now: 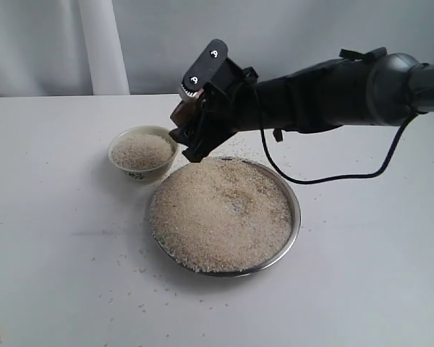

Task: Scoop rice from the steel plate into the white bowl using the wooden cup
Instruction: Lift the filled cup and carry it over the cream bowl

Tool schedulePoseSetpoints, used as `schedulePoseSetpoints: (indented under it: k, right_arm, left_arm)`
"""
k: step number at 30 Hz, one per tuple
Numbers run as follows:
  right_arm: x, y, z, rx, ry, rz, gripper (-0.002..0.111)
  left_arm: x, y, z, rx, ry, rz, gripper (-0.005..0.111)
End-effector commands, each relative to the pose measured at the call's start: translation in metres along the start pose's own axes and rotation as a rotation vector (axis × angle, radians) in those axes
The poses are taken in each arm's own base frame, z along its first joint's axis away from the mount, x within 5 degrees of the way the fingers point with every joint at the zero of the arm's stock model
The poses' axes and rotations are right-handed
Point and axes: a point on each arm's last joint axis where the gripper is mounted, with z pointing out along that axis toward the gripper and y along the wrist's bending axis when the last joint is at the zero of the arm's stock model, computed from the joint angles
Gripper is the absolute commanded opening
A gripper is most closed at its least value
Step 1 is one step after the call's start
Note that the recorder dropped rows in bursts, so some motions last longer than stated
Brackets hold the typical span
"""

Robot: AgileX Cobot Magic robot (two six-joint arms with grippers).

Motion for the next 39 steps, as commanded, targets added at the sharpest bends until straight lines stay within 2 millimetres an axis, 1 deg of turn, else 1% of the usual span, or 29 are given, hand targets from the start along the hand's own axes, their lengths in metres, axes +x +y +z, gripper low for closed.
schedulePoseSetpoints:
  k: [1, 5, 7, 10, 13, 18, 24, 25, 31, 37, 39]
  right_arm:
    - [-0.031, -0.005, -0.001, 0.131, -0.022, -0.066, 0.000]
    - [-0.044, -0.009, 0.008, 0.222, -0.020, -0.104, 0.000]
    - [-0.047, -0.009, 0.015, 0.231, -0.026, -0.124, 0.000]
    - [-0.048, -0.009, 0.025, 0.261, -0.014, -0.146, 0.000]
    - [-0.045, -0.008, 0.035, 0.306, 0.022, -0.212, 0.000]
    - [-0.039, 0.002, 0.046, 0.369, 0.084, -0.287, 0.000]
    - [-0.044, 0.013, 0.048, 0.357, 0.075, -0.290, 0.000]
    - [-0.044, 0.013, 0.048, 0.362, 0.077, -0.285, 0.000]
    - [-0.049, 0.026, 0.050, 0.336, 0.065, -0.255, 0.000]
    - [-0.054, 0.040, 0.053, 0.279, 0.035, -0.267, 0.000]
    - [-0.055, 0.045, 0.054, 0.240, 0.019, -0.238, 0.000]
  left_arm:
    - [0.000, 0.000, 0.000, 0.002, -0.007, -0.003, 0.000]
    - [0.000, 0.000, 0.000, 0.002, -0.007, -0.003, 0.000]
    - [0.000, 0.000, 0.000, 0.002, -0.007, -0.003, 0.000]
    - [0.000, 0.000, 0.000, 0.002, -0.007, -0.003, 0.000]
    - [0.000, 0.000, 0.000, 0.002, -0.007, -0.003, 0.000]
    - [0.000, 0.000, 0.000, 0.002, -0.007, -0.003, 0.000]
    - [0.000, 0.000, 0.000, 0.002, -0.007, -0.003, 0.000]
    - [0.000, 0.000, 0.000, 0.002, -0.007, -0.003, 0.000]
    - [0.000, 0.000, 0.000, 0.002, -0.007, -0.003, 0.000]
    - [0.000, 0.000, 0.000, 0.002, -0.007, -0.003, 0.000]
    - [0.000, 0.000, 0.000, 0.002, -0.007, -0.003, 0.000]
